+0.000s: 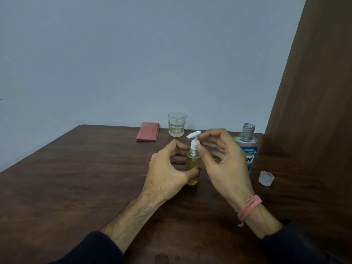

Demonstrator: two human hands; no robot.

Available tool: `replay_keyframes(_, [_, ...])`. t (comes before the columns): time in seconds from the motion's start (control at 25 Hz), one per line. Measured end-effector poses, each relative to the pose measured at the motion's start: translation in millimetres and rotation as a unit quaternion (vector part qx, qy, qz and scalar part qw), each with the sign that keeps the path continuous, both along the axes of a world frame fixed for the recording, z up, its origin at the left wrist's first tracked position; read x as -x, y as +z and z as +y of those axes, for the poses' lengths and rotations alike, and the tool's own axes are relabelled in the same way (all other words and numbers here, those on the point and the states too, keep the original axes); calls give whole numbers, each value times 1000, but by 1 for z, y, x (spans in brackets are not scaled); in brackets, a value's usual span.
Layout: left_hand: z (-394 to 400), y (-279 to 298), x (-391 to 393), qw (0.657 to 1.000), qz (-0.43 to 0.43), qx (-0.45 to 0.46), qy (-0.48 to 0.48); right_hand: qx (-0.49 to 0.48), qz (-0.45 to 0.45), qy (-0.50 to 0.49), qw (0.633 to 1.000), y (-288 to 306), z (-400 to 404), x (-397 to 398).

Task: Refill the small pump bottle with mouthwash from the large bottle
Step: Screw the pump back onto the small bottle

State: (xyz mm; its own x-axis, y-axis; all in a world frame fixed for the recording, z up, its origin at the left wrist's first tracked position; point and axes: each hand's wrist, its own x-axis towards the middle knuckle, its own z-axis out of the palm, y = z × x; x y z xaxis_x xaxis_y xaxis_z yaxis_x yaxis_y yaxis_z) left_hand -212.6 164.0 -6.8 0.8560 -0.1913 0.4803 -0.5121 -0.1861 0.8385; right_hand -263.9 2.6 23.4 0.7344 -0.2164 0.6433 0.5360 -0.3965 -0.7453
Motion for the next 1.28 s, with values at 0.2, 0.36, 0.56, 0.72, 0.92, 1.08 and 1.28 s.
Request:
replay_keyframes(0.2, [1, 2, 1, 1000, 7, -5, -7, -33, 82, 62, 994, -1, 1, -5])
replay_keyframes(0.36, [0, 1, 0, 1000, 14, 0, 2, -106, 101, 81, 986, -7, 1, -9])
replay_keyframes(0.56, [0, 0, -1, 1000, 20, 5, 2, -205, 108, 94, 968, -13, -1, -13])
replay_keyframes(0.72, [2, 1, -2, 1000, 24, -2, -6, -191, 137, 127, 964, -15, 4, -12])
replay_keyframes(0.92, [3, 0, -2, 999, 36, -5, -8, -249, 111, 102, 957, -19, 4, -13])
replay_keyframes(1.08, [4, 1, -5, 998, 49, -7, -27, -276, 111, 92, 950, -24, 3, -16])
replay_keyframes(1.28, [6, -1, -10, 995, 66, -14, -66, -262, 127, 134, 947, -20, 5, -14])
